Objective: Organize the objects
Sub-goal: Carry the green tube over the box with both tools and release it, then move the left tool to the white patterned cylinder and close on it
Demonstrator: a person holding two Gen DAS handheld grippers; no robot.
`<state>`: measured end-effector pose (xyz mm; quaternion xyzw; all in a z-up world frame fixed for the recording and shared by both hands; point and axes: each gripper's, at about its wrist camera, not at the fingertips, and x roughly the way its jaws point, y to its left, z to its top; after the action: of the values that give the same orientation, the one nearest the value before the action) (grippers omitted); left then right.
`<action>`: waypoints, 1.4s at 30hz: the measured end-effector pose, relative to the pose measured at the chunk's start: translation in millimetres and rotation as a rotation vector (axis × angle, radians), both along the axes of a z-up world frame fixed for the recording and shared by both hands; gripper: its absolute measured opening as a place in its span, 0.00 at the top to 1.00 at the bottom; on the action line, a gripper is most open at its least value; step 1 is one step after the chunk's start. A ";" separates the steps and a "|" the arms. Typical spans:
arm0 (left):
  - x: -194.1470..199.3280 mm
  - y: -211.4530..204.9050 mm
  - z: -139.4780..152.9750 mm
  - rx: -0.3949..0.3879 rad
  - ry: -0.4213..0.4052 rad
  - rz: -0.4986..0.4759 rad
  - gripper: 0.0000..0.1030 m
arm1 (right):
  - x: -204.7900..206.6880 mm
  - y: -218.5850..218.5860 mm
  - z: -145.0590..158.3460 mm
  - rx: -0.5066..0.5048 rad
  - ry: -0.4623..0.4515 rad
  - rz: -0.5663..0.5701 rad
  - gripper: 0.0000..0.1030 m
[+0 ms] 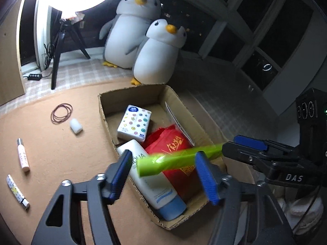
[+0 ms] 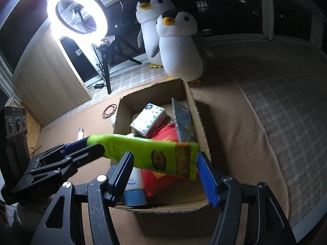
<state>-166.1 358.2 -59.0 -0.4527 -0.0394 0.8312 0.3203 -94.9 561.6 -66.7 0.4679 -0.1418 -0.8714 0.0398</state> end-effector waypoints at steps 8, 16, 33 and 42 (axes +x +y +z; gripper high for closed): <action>7.5 -25.8 -3.1 -0.014 -0.004 0.043 0.34 | 6.8 -4.7 -2.9 -0.030 0.009 0.031 0.37; 24.2 -87.0 -12.5 -0.038 -0.029 0.132 0.34 | 15.0 -31.4 -7.3 -0.075 0.042 0.088 0.37; 34.6 -274.7 -58.8 -0.099 -0.132 0.470 0.34 | -11.0 -158.9 -15.6 -0.083 0.051 0.297 0.36; 3.5 -288.9 -82.8 -0.106 -0.177 0.507 0.34 | -30.2 -209.7 -29.1 -0.061 0.016 0.302 0.36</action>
<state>-162.6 69.2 -141.8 -0.5153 -0.1359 0.8430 0.0730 -125.0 351.9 -95.8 0.4755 -0.0957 -0.8545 0.1857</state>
